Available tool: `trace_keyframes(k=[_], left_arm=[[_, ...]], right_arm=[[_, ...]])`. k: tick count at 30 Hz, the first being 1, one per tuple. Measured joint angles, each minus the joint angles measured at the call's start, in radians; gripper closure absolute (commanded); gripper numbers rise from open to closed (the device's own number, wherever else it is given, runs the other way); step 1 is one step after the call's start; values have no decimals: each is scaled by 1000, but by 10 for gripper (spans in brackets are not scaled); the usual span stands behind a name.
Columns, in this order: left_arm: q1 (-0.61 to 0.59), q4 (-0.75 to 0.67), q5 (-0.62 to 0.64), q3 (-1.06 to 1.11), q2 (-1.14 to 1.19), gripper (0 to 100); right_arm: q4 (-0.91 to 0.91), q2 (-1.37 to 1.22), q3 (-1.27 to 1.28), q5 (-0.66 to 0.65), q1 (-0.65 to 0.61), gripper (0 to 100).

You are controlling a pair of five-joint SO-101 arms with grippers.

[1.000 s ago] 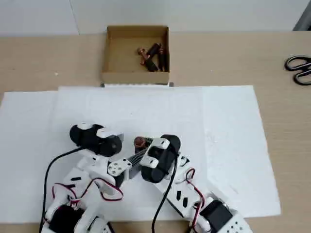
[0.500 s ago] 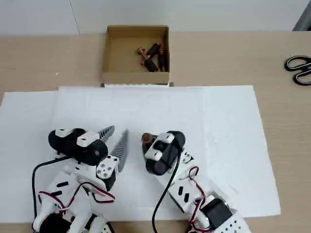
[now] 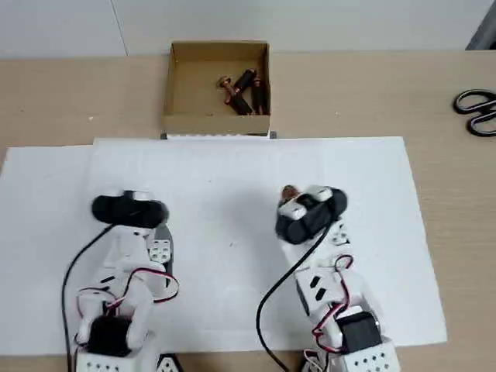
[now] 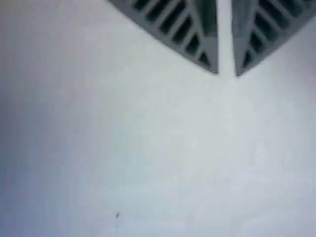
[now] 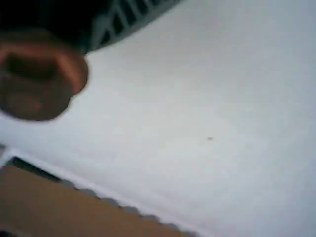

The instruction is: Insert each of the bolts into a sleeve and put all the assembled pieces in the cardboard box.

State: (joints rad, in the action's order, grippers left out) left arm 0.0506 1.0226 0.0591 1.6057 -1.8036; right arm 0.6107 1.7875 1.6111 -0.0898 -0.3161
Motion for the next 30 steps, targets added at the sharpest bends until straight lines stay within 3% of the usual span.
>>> trace_keyframes(k=[6, 16, 30], left_arm=[[-2, -115, -38, 75, 0, 994], [-29, -118, -46, 81, 0, 994], [-52, -118, -46, 81, 0, 994]], right_arm=[[-91, 0, 2, 71, 103, 996], [-107, -91, -181, 78, 60, 997], [-192, -1073, -852, 180, 61, 997]])
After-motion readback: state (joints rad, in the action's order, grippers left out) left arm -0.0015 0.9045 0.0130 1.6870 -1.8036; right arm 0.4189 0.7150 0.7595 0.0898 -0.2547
